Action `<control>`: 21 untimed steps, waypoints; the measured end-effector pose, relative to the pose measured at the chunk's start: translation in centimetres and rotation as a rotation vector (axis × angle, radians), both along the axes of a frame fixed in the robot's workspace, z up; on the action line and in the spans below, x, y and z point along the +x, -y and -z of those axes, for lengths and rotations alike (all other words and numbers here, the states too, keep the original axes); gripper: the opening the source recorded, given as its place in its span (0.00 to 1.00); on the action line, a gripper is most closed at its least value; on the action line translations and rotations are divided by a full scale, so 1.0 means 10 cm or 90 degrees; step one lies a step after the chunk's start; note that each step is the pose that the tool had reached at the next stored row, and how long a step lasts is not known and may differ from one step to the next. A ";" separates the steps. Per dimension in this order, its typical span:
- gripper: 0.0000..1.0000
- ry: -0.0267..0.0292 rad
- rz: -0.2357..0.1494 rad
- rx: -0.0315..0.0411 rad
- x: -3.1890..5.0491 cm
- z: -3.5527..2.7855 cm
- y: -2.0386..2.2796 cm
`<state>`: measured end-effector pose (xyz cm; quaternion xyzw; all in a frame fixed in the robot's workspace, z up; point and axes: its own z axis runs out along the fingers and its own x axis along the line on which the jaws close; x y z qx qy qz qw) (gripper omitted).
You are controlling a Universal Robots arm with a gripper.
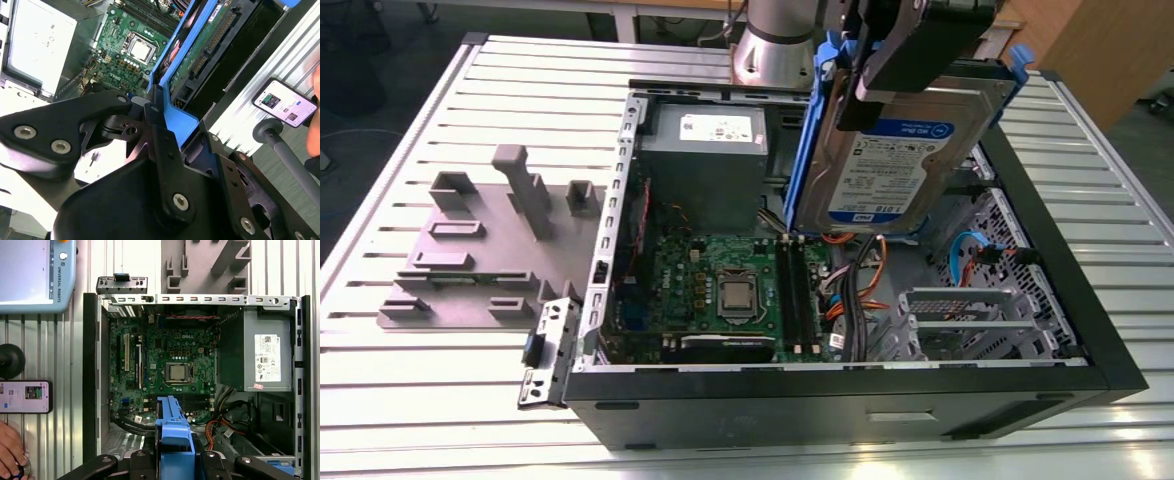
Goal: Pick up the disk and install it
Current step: 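Pick up the disk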
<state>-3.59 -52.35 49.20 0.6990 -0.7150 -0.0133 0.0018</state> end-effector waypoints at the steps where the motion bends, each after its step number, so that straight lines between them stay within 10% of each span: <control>1: 0.36 0.0000 0.000 0.0000 0.000 0.000 0.002; 11: 0.36 0.0000 0.000 0.0000 0.000 0.010 0.123; 21: 0.36 0.0000 0.000 0.0000 0.088 0.019 0.131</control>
